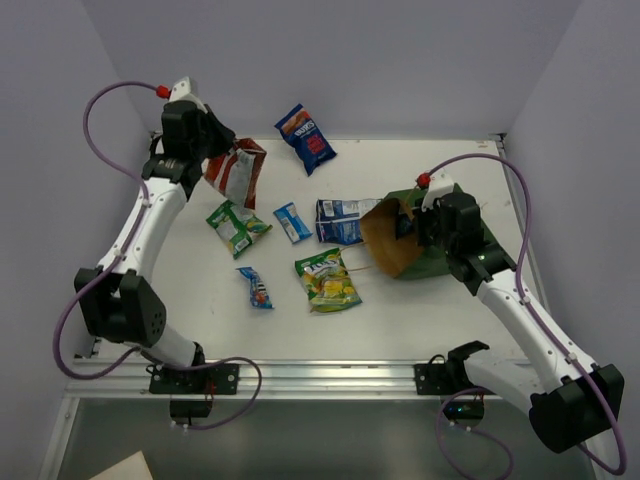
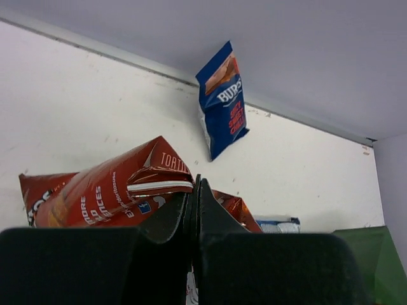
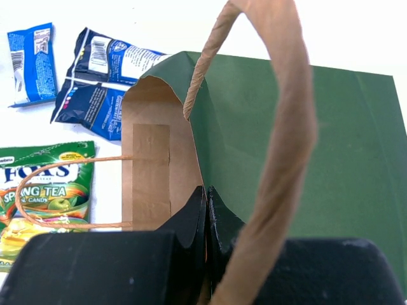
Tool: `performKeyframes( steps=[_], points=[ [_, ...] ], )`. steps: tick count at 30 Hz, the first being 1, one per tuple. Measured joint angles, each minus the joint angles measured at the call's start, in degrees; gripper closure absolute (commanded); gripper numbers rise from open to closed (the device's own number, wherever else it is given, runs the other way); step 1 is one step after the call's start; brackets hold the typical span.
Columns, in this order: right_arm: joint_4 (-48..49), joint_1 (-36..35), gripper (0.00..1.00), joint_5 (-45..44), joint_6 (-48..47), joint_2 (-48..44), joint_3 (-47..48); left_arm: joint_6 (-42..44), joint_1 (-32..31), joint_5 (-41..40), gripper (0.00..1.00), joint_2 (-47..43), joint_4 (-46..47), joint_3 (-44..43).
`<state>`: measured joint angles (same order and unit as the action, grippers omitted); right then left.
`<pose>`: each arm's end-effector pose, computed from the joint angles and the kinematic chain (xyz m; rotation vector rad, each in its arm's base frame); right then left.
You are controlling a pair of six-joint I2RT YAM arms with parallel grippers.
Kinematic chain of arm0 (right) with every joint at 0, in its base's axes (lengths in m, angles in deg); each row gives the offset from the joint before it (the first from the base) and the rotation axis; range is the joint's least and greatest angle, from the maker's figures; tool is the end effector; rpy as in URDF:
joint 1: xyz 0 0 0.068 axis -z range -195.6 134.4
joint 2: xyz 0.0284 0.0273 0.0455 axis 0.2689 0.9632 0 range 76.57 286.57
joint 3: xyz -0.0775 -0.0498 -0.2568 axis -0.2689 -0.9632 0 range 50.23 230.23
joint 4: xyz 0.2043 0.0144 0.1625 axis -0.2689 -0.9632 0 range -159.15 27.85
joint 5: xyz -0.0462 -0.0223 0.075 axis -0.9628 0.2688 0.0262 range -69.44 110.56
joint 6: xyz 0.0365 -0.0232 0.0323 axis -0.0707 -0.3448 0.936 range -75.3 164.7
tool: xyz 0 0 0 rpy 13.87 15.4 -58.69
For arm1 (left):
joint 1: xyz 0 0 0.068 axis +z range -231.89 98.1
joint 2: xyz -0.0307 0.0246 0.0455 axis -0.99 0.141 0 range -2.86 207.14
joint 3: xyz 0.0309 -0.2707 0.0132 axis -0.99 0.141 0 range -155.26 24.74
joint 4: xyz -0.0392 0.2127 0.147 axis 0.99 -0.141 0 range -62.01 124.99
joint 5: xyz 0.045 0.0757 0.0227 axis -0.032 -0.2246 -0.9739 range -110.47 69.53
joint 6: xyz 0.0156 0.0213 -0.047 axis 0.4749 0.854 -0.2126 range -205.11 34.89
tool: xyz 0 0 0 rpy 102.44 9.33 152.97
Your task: Take the snacks out of the paper bag
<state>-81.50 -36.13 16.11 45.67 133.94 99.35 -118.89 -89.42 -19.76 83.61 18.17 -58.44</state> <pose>0.2123 0.0766 0.3093 -0.3013 2.0321 0.1536 0.3517 -0.0469 0.3852 -0.4355 1.9043 -0.4927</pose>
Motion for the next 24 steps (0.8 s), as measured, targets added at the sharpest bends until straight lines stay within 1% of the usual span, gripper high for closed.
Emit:
performKeyframes(
  steps=[2,4,7,11,14,15,16,17,19,20,22,23,24],
  points=[
    [-0.04,0.0,1.0,0.52,0.13,0.0,0.0,-0.42,0.37,1.81,1.0,5.05,2.21,-3.58],
    [-0.13,0.04,1.0,0.98,0.24,0.0,0.0,-1.46,0.35,3.78,1.0,8.83,4.83,-5.27],
    [-0.33,0.04,1.0,1.38,0.48,0.0,0.0,-3.3,0.33,5.53,1.0,12.09,8.04,-5.38],
    [-0.42,0.04,1.0,2.45,0.61,0.0,0.0,-6.05,0.35,7.21,1.0,15.98,17.84,-3.93],
    [-0.48,0.04,1.0,2.67,0.61,0.0,0.0,-7.34,0.44,9.18,0.98,21.53,23.89,-4.2],
    [-0.57,0.04,1.0,2.69,0.61,0.0,0.0,-7.69,0.52,9.62,0.95,24.04,24.76,-4.72],
    [-0.57,0.04,1.0,2.71,0.61,0.0,0.0,-7.87,0.7,9.75,0.91,26.47,25.0,-4.83],
    [-0.63,0.04,1.0,2.73,0.61,0.0,0.0,-8.5,0.98,9.68,0.79,28.52,25.0,-4.26],
    [-0.72,0.04,1.0,2.73,0.59,0.0,0.02,-9.22,1.97,9.03,0.68,30.49,24.72,-1.7],
    [-0.79,0.04,1.0,2.75,0.59,-0.02,0.02,-9.53,2.78,8.17,0.57,30.6,24.13,0.68],
    [-0.9,0.04,1.0,2.86,0.57,-0.02,0.02,-9.29,4.17,6.4,0.42,30.36,22.53,3.1],
    [-0.94,0.04,1.0,3.17,0.57,-0.02,0.04,-8.63,5.03,5.62,0.25,30.32,21.14,3.34],
    [-1.09,0.04,1.0,3.61,0.57,-0.02,0.07,-7.78,5.79,5.05,0.16,30.25,20.06,3.34]
  ],
)
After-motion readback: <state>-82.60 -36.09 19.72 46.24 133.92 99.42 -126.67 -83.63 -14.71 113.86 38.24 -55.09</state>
